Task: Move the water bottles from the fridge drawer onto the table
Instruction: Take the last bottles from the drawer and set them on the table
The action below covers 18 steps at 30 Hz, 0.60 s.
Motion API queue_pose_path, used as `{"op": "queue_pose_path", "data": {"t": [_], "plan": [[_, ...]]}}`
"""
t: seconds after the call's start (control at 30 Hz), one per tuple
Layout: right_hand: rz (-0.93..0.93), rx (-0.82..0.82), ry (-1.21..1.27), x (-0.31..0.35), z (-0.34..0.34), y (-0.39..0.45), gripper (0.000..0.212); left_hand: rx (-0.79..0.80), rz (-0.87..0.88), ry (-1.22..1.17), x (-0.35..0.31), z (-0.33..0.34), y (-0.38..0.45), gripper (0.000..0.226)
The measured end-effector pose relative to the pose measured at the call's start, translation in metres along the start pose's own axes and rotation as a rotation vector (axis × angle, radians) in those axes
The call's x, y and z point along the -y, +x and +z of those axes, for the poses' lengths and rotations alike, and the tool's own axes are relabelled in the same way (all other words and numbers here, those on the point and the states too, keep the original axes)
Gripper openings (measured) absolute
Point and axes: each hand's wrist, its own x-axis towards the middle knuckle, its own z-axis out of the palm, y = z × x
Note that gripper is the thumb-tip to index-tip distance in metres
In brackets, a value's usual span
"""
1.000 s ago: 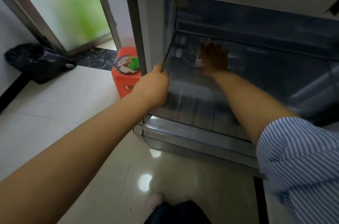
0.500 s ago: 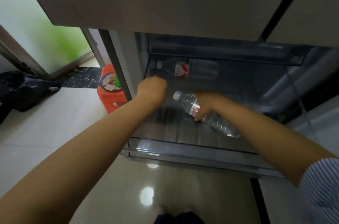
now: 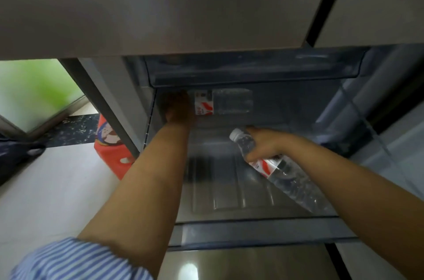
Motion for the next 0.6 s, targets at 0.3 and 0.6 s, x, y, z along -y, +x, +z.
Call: {"op": "queue_pose_path", "data": {"t": [0.3,0.6], "plan": [[0.185,0.216,0.092,0.005,-0.001,-0.015,0.01,0.313,0.103,-0.034,0.001,0.004,-0.042,0.065],[0.092,-0.184,-0.031,0.04,0.001,-0.063,0.032,0.398,0.148,-0.092,0.026,-0.046,-0.14,0.061]]}}
